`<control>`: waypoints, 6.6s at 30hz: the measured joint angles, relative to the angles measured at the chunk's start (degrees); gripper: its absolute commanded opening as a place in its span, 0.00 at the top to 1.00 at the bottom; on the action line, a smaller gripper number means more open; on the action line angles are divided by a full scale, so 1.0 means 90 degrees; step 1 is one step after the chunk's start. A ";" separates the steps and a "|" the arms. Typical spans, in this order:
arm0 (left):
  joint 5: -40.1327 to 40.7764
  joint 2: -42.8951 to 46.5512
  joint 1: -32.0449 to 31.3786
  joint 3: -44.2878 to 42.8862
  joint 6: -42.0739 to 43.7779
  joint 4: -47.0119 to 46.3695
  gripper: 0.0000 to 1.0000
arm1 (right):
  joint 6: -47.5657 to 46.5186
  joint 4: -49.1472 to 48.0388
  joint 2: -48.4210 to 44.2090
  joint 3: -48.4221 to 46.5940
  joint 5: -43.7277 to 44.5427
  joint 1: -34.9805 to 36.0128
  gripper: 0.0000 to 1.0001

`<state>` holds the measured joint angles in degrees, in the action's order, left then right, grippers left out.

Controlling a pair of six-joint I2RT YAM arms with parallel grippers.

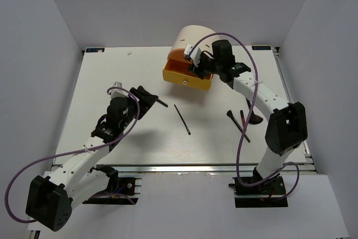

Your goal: Organize the makeup

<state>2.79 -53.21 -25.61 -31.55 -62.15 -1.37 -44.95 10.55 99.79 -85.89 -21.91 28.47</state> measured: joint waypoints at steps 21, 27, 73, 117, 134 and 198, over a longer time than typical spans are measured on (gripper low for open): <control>-0.0027 -0.0294 0.0002 -0.0032 0.0180 -0.0017 0.34 | 0.3354 0.1853 -0.2370 0.3893 0.1700 -0.2414 0.36; -0.0075 -0.0379 0.0005 -0.0049 0.0192 0.0080 0.32 | 0.3606 0.1792 -0.1940 0.3980 0.1953 -0.2412 0.37; -0.0493 -0.2038 0.0102 -0.0884 -0.1253 -0.0257 0.44 | 0.1540 0.0316 -0.2154 0.0772 -0.2183 -0.1025 1.00; -0.1455 -0.6737 -0.0051 -0.5326 -0.1625 -0.0032 0.82 | 0.2186 -0.0318 -0.1758 0.0658 -0.0532 -0.0457 0.68; -0.1423 -0.7274 -0.0051 -0.5561 -0.1880 -0.0695 0.82 | 0.2596 -0.0260 -0.2283 0.2135 -0.0571 -0.0891 0.67; -0.1615 -0.7774 -0.0323 -0.4007 -0.2093 -0.3393 0.80 | 0.2669 -0.0134 -0.2637 0.2953 -0.0731 -0.1545 0.65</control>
<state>-11.75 -123.17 -28.51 -67.61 -80.99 -31.90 -20.93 9.34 76.05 -59.31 -28.49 14.57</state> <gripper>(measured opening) 0.342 0.347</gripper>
